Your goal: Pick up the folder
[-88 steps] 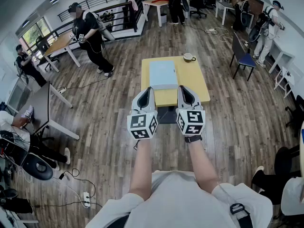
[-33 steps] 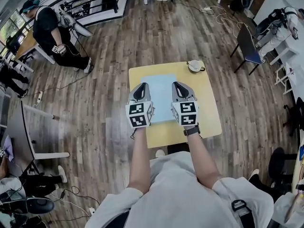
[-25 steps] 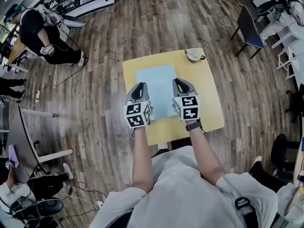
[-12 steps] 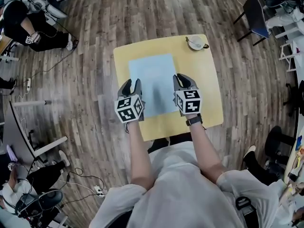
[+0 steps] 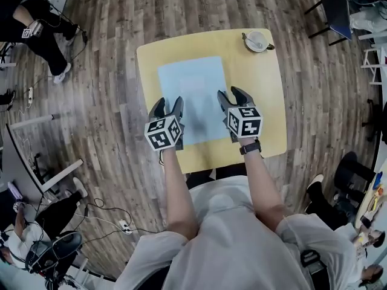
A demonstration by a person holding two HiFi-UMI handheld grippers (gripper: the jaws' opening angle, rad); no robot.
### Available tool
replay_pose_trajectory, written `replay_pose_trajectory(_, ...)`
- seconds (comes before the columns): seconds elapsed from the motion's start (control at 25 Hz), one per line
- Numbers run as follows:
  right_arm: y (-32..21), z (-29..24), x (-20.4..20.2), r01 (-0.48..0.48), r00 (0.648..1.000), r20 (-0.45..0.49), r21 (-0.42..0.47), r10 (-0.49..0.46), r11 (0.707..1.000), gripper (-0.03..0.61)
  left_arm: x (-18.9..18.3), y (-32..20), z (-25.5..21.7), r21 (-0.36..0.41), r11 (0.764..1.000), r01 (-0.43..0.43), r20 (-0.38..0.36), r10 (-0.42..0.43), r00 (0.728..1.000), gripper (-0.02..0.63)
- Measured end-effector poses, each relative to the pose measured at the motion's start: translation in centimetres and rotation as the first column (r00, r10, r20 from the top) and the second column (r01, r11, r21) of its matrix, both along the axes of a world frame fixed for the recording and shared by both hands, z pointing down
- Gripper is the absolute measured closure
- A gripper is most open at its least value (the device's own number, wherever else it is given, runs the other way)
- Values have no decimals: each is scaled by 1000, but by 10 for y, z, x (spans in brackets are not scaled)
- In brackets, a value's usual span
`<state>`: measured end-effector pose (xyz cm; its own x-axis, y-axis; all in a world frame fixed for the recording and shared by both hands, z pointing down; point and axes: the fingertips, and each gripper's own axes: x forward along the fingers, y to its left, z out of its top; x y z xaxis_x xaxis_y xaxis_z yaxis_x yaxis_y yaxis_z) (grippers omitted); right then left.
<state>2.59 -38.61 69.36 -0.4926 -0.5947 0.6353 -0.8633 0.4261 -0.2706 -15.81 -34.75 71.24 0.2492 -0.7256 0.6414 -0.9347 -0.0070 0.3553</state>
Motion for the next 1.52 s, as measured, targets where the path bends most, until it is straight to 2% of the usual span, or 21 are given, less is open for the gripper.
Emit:
replay_pose_trajectory(0.12,-3,12,-2,9,999,39,-34,-7,999,319,-3,0,8,-9,1000,10,-31,-11,999,308)
replay_pose_trajectory(0.32,-1,35,-3,-35,986,156,-147,58,989,277,-3,5,25,-71,997,-28,-93,21,995,207)
replay_pose_trajectory(0.44,4,49,-7,-40,982,172,-206,76,978,273,5,8,38,-117,992,-40,-147,22,989,198)
replay_pose_trajectory(0.64,8,62,-7,-65,967,221,-275,128,959,273,4,8,45,-136,990,-28,-146,8,989,199)
replay_pose_trajectory(0.84,12,63,-5,-40,979,180,-310,100,950,275,1,9,46,-145,989,-24,-127,5,992,219)
replay_pose_trajectory(1.0,17,53,-1,-50,982,159,-282,98,958,280,5,15,40,-147,989,-19,-124,1,992,227)
replay_pose_trajectory(1.32,32,17,5,-114,977,154,-197,145,974,285,6,27,4,-98,995,-29,-116,17,993,247)
replay_pose_trajectory(1.52,37,-14,2,-94,983,148,-125,113,988,290,4,33,-23,-45,999,-24,-117,19,993,250)
